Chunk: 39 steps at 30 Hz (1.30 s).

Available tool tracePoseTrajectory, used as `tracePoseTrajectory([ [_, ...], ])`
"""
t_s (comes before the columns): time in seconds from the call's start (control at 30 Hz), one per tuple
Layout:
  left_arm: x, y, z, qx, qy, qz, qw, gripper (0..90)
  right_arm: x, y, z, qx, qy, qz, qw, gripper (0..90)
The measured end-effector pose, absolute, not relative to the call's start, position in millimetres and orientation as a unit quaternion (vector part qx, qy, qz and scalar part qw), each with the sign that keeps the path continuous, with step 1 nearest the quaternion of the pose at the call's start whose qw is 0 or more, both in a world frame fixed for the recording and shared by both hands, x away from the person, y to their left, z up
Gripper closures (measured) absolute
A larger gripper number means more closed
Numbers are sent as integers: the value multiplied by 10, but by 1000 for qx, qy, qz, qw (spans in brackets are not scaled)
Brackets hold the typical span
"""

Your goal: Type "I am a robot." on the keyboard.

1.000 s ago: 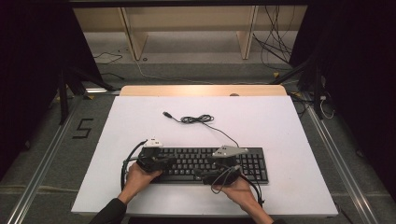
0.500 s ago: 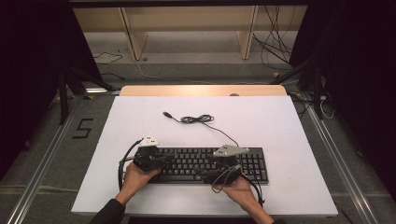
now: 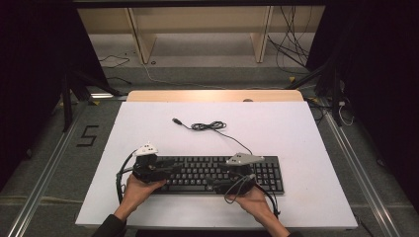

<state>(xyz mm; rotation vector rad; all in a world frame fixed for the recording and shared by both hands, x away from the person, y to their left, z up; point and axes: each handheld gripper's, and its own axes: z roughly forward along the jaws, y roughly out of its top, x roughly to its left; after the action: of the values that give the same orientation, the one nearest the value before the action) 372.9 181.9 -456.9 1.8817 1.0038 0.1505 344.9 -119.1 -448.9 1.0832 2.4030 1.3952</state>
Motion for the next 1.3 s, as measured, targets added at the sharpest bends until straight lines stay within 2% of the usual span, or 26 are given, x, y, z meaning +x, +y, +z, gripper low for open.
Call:
tracePoseTrajectory([
  [0.3, 3577, 1968, -4510, 749, 416, 69, 511, 366, 3450, -1195, -4483, 362, 804, 466, 79, 317],
  [0.5, 3487, 2074, -4490, 734, 418, 75, 530, 326, 3467, -1203, -4492, 363, 807, 459, 80, 377],
  [0.7, 3413, 2145, -4510, 726, 420, 82, 538, 306, 3484, -1195, -4518, 365, 812, 449, 78, 491],
  [0.9, 3345, 2169, -4540, 724, 419, 84, 541, 297, 3493, -1180, -4542, 361, 818, 440, 77, 647],
  [1.3, 3259, 2169, -4592, 732, 407, 92, 539, 270, 3524, -1121, -4627, 355, 833, 418, 78, 868],
])
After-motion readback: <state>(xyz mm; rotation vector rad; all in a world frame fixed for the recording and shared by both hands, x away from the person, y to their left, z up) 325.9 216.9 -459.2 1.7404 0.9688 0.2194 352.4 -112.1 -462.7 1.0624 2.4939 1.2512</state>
